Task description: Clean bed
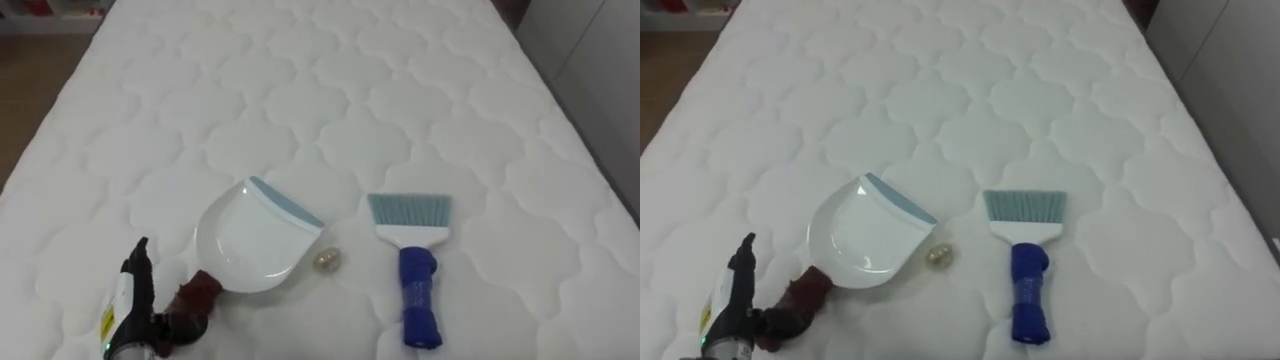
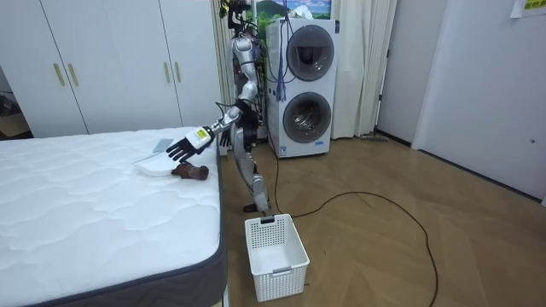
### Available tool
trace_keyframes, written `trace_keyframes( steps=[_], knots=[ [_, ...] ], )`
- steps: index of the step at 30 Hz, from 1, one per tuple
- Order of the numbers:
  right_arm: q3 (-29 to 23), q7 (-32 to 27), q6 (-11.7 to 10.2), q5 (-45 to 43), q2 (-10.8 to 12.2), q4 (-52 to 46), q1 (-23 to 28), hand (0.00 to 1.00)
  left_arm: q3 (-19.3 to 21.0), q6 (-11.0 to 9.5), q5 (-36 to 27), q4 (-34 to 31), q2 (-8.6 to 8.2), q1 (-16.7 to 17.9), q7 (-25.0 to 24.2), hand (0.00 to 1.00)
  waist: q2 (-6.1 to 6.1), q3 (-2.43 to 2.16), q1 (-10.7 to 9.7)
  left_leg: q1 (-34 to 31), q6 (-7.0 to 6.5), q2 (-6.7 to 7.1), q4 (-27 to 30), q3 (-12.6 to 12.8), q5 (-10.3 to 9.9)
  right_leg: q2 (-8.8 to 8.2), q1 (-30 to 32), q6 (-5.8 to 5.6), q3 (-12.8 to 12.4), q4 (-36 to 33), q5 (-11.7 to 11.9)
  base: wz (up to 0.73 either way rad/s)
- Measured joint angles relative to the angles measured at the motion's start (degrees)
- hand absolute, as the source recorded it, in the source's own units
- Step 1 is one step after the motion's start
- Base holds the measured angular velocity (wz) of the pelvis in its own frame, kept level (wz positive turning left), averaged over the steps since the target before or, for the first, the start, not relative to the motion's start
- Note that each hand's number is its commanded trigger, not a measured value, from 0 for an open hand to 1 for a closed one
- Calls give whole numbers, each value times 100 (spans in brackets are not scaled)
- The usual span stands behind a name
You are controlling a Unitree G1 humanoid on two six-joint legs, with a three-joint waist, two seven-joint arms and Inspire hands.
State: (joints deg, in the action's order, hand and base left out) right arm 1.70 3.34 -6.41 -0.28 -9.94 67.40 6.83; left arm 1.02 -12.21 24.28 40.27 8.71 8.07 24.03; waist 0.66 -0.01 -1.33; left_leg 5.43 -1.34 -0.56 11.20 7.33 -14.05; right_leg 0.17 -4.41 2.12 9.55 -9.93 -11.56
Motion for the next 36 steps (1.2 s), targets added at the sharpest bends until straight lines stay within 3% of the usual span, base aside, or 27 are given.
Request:
trace_keyframes(
  steps=[9, 17, 24, 31, 36],
  knots=[
    [112, 1, 21, 146, -3, 9, -35, 0, -292, 119, -223, 84, -13, -16, -79, 0, 35, -12, -53, -159, 0, -3, 24, -10, 0, -1, 104, 0, 4, -7, 18, 0],
    [163, -17, 18, 143, -14, 134, -209, 0, -397, 182, -211, 782, 1, -293, -119, 0, 52, 15, -141, -347, -2, -11, 52, 4, 1, 1, 342, 2, -10, -34, 31, -1],
    [270, -70, 17, 148, -93, 364, -514, 0, -554, 183, -166, 1121, 116, -798, -95, 0, 20, 45, -172, -781, -3, -28, 216, 0, 2, -6, 721, 10, 4, -182, 36, 0],
    [394, -115, 29, 147, -177, 610, -794, 0, -575, 183, -222, 1327, 345, -1339, 19, 0, -59, 90, -246, -1129, -3, -53, 369, 0, 2, -16, 1041, 32, 92, -288, 49, 1],
    [464, -200, 33, 137, -183, 643, -901, 0, -573, 183, -221, 1382, 363, -1423, 203, 0, -154, 127, -306, -1290, -3, -63, 422, 9, 2, -20, 1251, 33, 78, -408, 48, -3]
  ],
)
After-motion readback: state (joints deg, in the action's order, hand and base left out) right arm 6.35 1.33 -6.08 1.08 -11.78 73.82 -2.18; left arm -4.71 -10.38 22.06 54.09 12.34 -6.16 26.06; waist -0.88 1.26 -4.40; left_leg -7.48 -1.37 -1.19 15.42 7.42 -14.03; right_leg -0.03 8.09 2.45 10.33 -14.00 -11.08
